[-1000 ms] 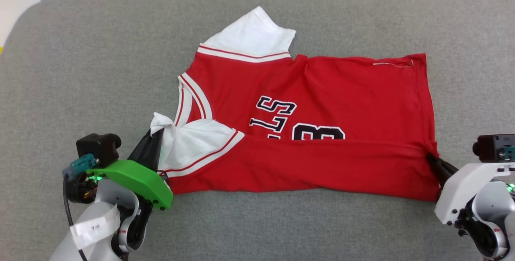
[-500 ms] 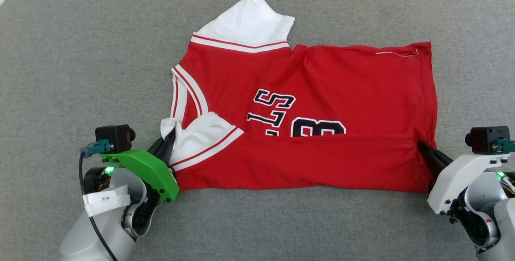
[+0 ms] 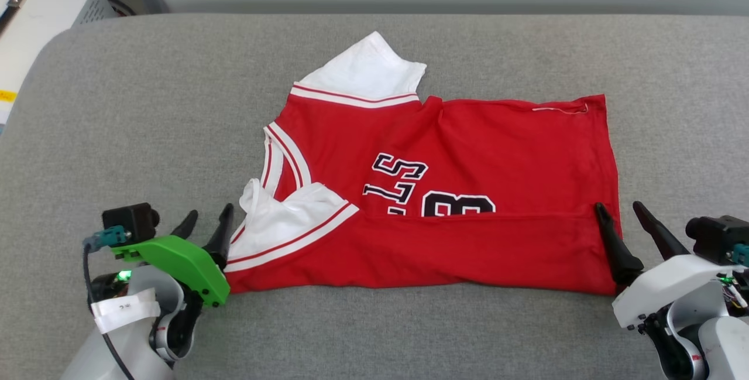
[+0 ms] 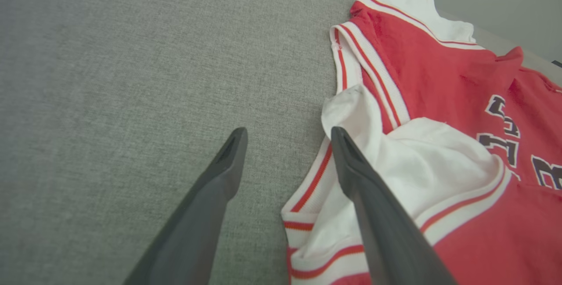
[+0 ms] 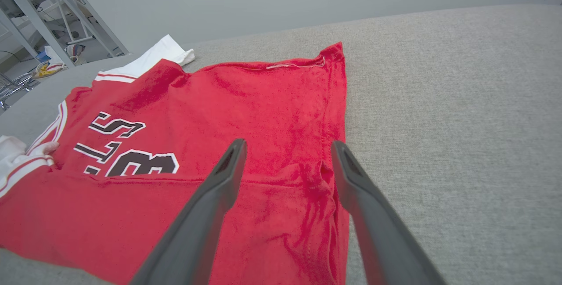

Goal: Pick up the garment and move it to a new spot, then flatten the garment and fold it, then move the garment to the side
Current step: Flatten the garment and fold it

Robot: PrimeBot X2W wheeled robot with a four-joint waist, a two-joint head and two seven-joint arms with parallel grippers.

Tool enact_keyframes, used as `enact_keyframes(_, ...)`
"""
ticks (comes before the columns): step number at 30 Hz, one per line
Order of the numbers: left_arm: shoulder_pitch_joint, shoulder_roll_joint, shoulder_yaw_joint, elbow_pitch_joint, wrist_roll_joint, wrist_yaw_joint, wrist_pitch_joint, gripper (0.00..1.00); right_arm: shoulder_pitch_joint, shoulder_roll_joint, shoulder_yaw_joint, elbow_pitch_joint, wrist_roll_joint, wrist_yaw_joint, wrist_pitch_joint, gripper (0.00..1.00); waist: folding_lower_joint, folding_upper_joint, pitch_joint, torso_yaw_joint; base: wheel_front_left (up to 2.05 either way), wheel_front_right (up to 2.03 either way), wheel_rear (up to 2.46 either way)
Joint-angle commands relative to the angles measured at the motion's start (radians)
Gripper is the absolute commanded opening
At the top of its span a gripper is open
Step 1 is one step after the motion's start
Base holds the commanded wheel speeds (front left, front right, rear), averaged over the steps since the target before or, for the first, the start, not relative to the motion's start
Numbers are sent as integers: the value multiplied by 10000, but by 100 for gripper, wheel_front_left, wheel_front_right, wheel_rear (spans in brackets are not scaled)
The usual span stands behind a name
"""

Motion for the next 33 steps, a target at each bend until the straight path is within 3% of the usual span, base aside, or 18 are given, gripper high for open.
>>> enact_keyframes(1, 116, 193, 61, -174, 34, 129, 14, 100, 178, 17, -78, -109, -191, -6, -236, 100, -1, 0, -401, -89, 0, 0, 0)
enact_keyframes(7, 371, 1042, -19, -1378, 55, 392, 1122, 100, 682, 335, -618, -599, -819, -6, -552, 100, -1, 0, -732, -196, 0, 0, 0)
enact_keyframes(12, 664, 1848, -281, -2581, -427, 277, 3114, 100, 1109, 746, -928, -1132, -1174, -6, -305, 100, -1, 0, -816, -351, 0, 0, 0)
enact_keyframes(18, 1003, 2416, -280, -3649, -1473, 905, 5511, 100, 1262, 1056, -1006, -1520, -1262, -6, -8, 100, -1, 0, -604, -561, 0, 0, 0)
enact_keyframes(27, 1164, 2375, -537, -3658, -1763, 1659, 6633, 100, 1040, 1163, -900, -1587, -1002, -6, 59, 100, -1, 0, 13, -893, 0, 0, 0)
enact_keyframes(33, 1020, 1940, -919, -3170, -1989, 1423, 7088, 100, 937, 1126, -911, -1478, -752, -6, 80, 100, -1, 0, 245, -1026, 0, 0, 0)
